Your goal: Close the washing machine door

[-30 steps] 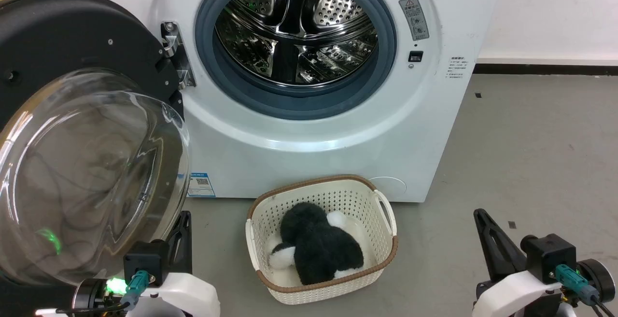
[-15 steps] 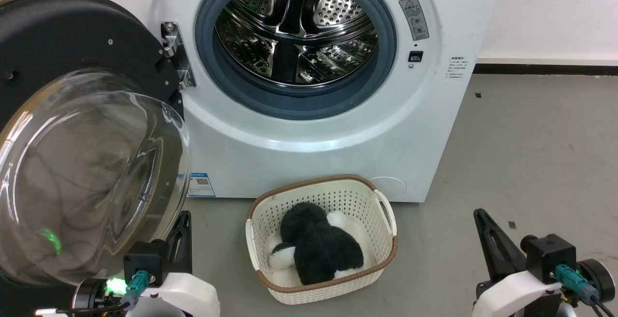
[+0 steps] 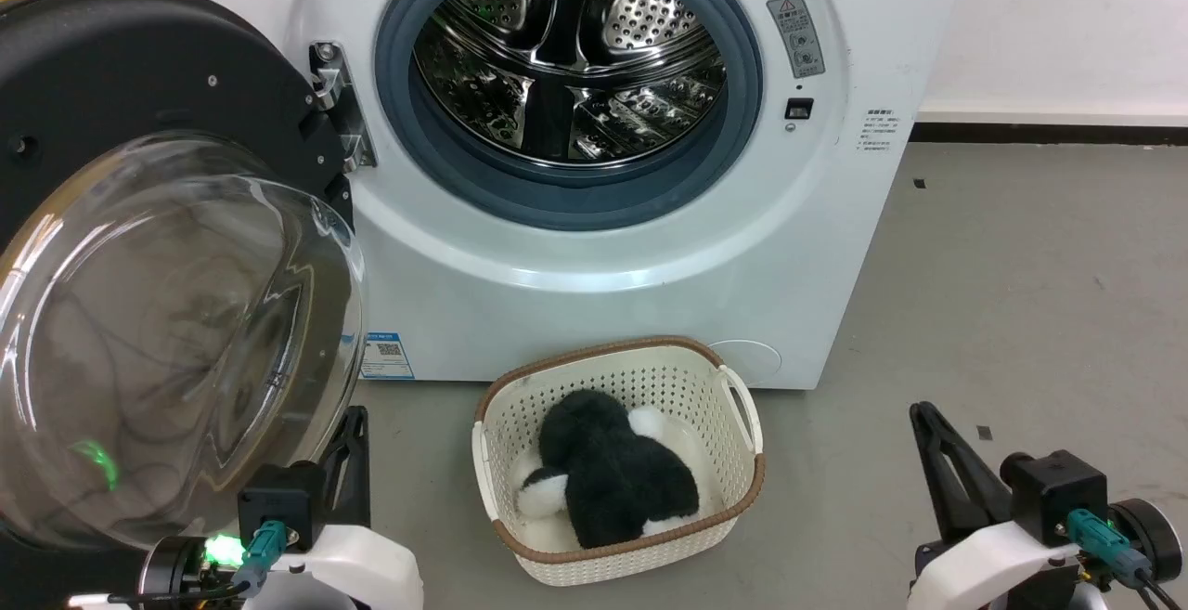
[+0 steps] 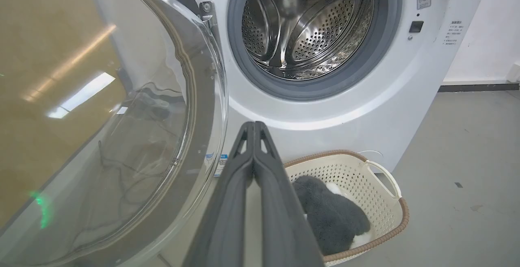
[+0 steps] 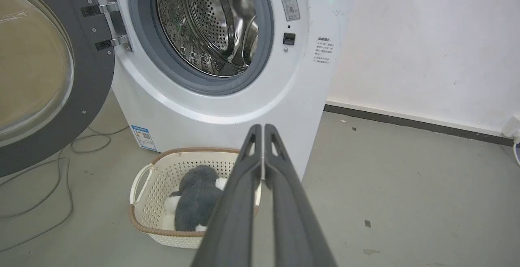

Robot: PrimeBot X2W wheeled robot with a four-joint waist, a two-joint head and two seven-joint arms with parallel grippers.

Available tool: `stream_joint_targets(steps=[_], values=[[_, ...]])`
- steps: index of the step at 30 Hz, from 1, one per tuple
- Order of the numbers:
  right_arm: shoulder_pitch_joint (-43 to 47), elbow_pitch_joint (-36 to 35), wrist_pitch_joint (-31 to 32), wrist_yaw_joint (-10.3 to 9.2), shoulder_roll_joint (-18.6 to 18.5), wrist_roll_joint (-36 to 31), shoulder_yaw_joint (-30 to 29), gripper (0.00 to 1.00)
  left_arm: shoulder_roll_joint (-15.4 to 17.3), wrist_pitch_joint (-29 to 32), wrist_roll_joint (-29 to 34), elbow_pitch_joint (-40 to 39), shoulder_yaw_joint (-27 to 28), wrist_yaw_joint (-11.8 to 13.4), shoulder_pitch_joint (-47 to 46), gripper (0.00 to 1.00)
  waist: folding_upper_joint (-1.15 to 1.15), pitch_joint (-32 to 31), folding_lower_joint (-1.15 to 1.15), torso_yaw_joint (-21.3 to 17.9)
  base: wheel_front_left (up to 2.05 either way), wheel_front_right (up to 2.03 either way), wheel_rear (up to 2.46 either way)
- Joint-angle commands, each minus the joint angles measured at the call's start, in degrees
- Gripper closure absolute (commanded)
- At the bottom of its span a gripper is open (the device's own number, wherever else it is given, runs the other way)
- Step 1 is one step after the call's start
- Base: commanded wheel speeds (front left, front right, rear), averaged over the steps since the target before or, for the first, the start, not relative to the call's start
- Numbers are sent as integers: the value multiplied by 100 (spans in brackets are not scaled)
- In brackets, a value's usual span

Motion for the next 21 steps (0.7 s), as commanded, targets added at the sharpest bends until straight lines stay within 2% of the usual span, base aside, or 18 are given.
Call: stream_joint_targets(steps=[1, 3, 4, 5, 21], values=[[1, 0, -1, 0, 0, 1, 1, 0, 0, -1, 0, 1, -1, 0, 1, 0, 0, 0, 0, 0, 0, 0, 0], [4, 3, -3, 0, -1, 5, 5, 0, 0, -2, 0, 6, -2, 2, 2, 0, 0, 0, 0, 0, 0, 0, 0], [5, 3, -4, 0, -1, 5, 5, 100, 0, -3, 0, 6, -5, 3, 2, 100, 0, 0, 0, 0, 0, 0, 0], [5, 3, -4, 0, -1, 5, 7, 0, 0, -3, 0, 9, -4, 3, 2, 0, 0, 0, 0, 0, 0, 0, 0], [80, -21, -187, 1, 3, 56, -21, 0, 0, -187, -51, 84, -98, 51, 32, 0, 0, -10, 0, 62, 0, 0, 0]])
